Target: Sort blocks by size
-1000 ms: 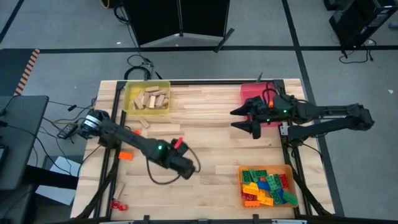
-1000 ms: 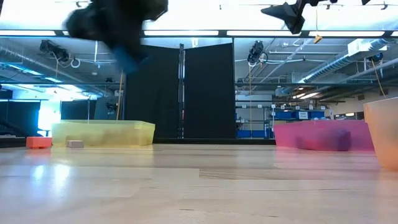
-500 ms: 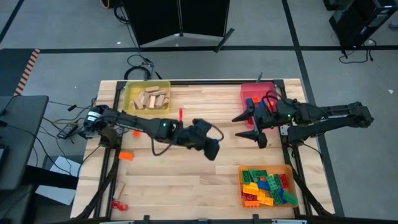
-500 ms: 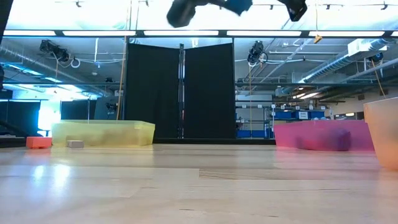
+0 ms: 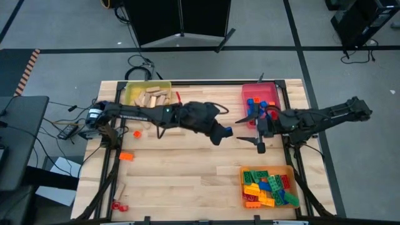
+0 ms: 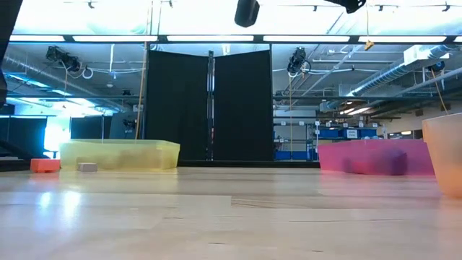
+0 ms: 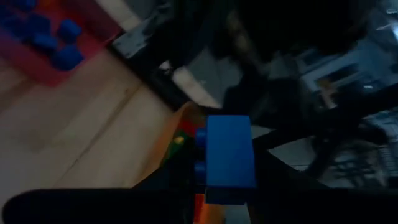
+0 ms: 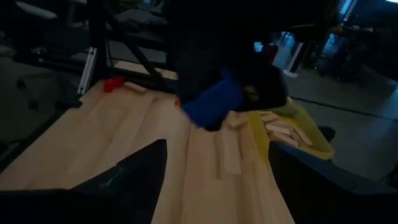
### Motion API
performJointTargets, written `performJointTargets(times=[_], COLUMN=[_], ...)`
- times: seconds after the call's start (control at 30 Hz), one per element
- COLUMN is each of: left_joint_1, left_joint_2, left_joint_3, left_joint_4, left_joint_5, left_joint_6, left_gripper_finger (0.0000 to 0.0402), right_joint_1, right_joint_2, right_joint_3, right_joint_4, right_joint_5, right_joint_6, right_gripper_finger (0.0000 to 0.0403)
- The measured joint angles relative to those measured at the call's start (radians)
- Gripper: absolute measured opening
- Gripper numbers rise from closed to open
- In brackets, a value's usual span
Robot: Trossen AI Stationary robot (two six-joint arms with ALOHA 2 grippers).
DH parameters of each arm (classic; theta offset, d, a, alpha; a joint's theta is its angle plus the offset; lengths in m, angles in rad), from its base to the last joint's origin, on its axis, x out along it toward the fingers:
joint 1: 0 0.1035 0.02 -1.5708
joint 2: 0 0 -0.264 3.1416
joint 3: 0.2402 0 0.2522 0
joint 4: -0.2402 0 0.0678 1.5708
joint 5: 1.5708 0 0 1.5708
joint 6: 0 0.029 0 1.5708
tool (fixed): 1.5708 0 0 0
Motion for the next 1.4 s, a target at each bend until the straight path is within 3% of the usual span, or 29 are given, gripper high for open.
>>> performJointTargets(times=[0.43,0.87,1.1,1.4], left_joint_1=[0.065,0.065,0.065,0.063], left_joint_2=[0.0,0.0,0.0,0.001], left_joint_3=[0.0,-0.001,-0.001,-0.002], left_joint_4=[0.081,0.104,0.103,0.117], left_joint_5=[0.202,0.208,0.201,0.199], left_joint_6=[0.005,0.006,0.006,0.029], left_gripper_finger=[0.0104,0.0104,0.0104,0.0107], right_joint_1=[0.007,0.022,0.022,0.021], right_joint_2=[0.046,0.149,0.148,0.146], right_joint_3=[0.001,0.001,0.001,0.001], right_joint_4=[0.166,0.343,0.345,0.342], right_joint_5=[-0.001,-0.061,-0.052,-0.044], right_joint_6=[-0.106,-0.211,-0.22,-0.229], right_gripper_finger=[0.0314,0.031,0.0271,0.0164])
